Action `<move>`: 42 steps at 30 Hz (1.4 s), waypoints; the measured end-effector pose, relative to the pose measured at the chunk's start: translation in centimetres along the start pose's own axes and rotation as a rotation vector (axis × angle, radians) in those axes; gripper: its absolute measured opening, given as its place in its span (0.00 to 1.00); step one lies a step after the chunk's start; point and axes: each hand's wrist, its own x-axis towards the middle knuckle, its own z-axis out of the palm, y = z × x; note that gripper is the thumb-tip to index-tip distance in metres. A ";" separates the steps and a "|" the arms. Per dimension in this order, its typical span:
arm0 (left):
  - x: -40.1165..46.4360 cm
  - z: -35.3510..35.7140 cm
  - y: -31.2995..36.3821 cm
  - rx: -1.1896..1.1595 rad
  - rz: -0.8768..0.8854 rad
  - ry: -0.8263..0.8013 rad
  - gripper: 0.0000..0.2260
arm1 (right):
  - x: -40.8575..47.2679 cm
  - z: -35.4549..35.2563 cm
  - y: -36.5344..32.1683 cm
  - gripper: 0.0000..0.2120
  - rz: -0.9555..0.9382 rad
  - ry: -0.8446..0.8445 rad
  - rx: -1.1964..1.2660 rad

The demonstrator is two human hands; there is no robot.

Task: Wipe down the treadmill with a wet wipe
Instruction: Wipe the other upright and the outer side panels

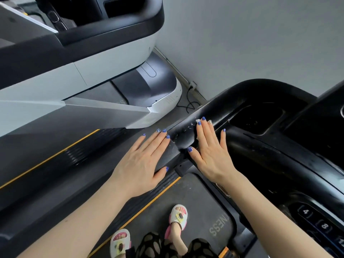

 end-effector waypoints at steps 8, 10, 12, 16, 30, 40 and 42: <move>-0.1 -0.1 0.1 0.011 -0.015 -0.019 0.34 | 10.0 -2.5 0.4 0.35 0.057 0.075 -0.032; -0.1 -0.1 0.2 0.010 -0.017 -0.018 0.34 | 10.3 -2.6 0.1 0.31 0.080 0.086 -0.019; -0.2 -0.1 0.2 0.012 -0.017 -0.013 0.34 | 9.1 -2.4 -0.2 0.29 0.101 0.092 0.018; -0.2 -0.1 0.3 0.011 -0.018 0.002 0.34 | 4.3 -1.3 -1.2 0.35 0.100 0.051 0.079; 0.0 0.3 0.0 -0.007 -0.011 0.001 0.34 | 5.3 -1.6 -1.6 0.36 0.031 0.075 -0.023; 0.0 -0.3 0.4 -0.045 -0.019 0.013 0.34 | 5.4 -1.0 -4.1 0.31 0.151 0.095 0.066; -0.1 -0.3 0.4 -0.066 -0.009 0.026 0.34 | 3.0 0.0 -5.2 0.30 0.167 0.113 0.101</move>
